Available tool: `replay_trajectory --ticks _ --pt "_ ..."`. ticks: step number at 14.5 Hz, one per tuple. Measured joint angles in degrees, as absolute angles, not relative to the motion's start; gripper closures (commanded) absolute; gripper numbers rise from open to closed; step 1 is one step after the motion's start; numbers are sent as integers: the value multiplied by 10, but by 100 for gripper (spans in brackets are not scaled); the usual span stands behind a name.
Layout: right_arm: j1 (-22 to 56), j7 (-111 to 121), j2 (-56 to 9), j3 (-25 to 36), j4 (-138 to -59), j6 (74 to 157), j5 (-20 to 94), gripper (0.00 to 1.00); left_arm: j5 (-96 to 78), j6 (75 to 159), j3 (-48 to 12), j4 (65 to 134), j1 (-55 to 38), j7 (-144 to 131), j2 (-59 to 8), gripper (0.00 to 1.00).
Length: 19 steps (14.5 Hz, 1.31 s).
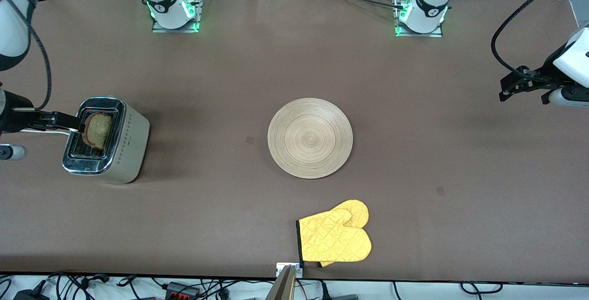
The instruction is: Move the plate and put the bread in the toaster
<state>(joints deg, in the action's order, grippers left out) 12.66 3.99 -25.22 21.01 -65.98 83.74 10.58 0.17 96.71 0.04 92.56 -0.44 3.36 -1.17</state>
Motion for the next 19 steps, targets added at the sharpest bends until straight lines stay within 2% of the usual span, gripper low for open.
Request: replay_trajectory --ticks 2,4,9,13,16,19 --pt "42 19 -239 105 -660 849 61 0 2 967 0 926 -5 34 -12 0" --pt "6 0 -216 51 -678 863 34 0 2 967 0 926 -5 34 -12 0" --pt "4 -3 -165 36 -752 879 24 0 2 967 0 925 -5 34 -12 0" --pt "4 -3 -100 36 -863 938 16 0 2 967 0 925 -5 34 -12 0" --pt "4 -1 -43 35 -933 943 14 0 2 967 0 925 -5 34 -12 0" --pt "4 11 -9 34 -963 943 12 0 2 967 0 925 -5 34 -12 0"
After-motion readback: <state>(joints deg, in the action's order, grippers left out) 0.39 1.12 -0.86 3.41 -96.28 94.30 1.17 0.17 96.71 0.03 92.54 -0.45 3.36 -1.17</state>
